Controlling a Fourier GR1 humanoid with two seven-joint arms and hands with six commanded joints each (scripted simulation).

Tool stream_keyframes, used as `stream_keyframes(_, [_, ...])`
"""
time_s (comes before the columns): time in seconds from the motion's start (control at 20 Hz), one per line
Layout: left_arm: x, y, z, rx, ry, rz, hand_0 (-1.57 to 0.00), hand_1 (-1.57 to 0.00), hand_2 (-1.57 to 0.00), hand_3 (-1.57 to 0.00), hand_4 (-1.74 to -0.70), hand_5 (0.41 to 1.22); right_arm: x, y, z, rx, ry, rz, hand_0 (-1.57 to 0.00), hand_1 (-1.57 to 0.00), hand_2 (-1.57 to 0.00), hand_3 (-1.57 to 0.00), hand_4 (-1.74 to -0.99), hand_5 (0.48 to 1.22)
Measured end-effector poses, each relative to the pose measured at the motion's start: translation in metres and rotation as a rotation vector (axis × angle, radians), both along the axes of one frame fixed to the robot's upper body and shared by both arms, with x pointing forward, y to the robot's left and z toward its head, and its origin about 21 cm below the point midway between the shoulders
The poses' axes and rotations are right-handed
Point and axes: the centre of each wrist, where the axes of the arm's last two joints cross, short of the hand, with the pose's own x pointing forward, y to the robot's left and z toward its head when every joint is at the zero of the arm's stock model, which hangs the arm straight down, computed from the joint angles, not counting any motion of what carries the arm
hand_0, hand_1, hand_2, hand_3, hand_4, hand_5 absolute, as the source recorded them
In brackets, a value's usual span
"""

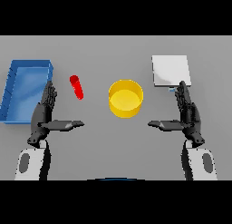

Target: Pick up the red beaker and tilt it to pour out 1 green nut into yellow bowl. Pick up the yellow bowl and place it on the metallic measuring scale.

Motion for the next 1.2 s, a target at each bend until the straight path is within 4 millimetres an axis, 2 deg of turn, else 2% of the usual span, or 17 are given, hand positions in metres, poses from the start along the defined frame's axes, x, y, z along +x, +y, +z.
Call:
stream_keyframes(0.3, [-0.004, -0.003, 0.001, -0.001, -0.006, 0.000, 0.00, 0.00, 0.00, 0.00, -1.14, 0.660, 0.000, -0.001, 0.000, -0.002, 0.000, 0.003, 0.00, 0.00, 0.00, 0.00, -1.071, 0.578])
stream_keyframes(0.35, [-0.017, -0.003, 0.006, 0.077, -0.059, -0.036, 0.00, 0.00, 0.00, 0.00, -1.14, 0.660, -0.009, -0.007, 0.005, -0.155, -0.103, 0.007, 0.00, 0.00, 0.00, 0.00, -1.072, 0.577])
stream_keyframes(0.45, [-0.033, -0.007, 0.015, 0.150, -0.081, -0.077, 0.00, 0.00, 0.00, 0.00, -1.14, 0.662, -0.022, -0.006, 0.010, -0.298, -0.174, 0.026, 0.00, 0.00, 0.00, 0.00, -1.064, 0.577])
stream_keyframes(0.5, [-0.038, -0.007, 0.020, 0.169, -0.074, -0.085, 0.00, 0.00, 0.00, 0.00, -1.14, 0.660, -0.024, 0.002, 0.008, -0.322, -0.158, 0.035, 0.00, 0.00, 0.00, 0.00, -1.071, 0.581])
stream_keyframes(0.7, [-0.036, -0.009, 0.026, 0.198, -0.013, -0.103, 0.00, 0.00, 0.00, 0.00, -1.14, 0.650, -0.024, 0.002, 0.015, -0.318, -0.155, 0.052, 0.00, 0.00, 0.00, 0.00, -1.131, 0.607])
stream_keyframes(0.8, [-0.033, -0.009, 0.021, 0.200, 0.015, -0.110, 0.00, 0.00, 0.00, 0.00, -1.14, 0.648, -0.023, 0.001, 0.015, -0.304, -0.149, 0.063, 0.00, 0.00, 0.00, 0.00, -1.163, 0.624])
stream_keyframes(0.95, [-0.011, -0.009, 0.014, 0.211, 0.057, -0.110, 0.00, 0.00, 0.00, 0.00, -1.16, 0.645, -0.019, 0.002, 0.015, -0.265, -0.141, 0.079, 0.00, 0.00, 0.00, 0.00, -1.197, 0.627])
stream_keyframes(1.15, [0.021, -0.007, 0.002, 0.215, 0.077, -0.109, 0.00, 0.00, 0.00, 0.00, -1.18, 0.644, -0.026, -0.004, 0.013, -0.248, -0.156, 0.084, 0.00, 0.00, 0.00, 0.00, -1.220, 0.626])
stream_keyframes(1.2, [0.027, -0.009, 0.000, 0.223, 0.077, -0.116, 0.00, 0.00, 0.00, 0.00, -1.18, 0.640, -0.022, 0.001, 0.017, -0.245, -0.160, 0.087, 0.00, 0.00, 0.00, 0.00, -1.225, 0.627])
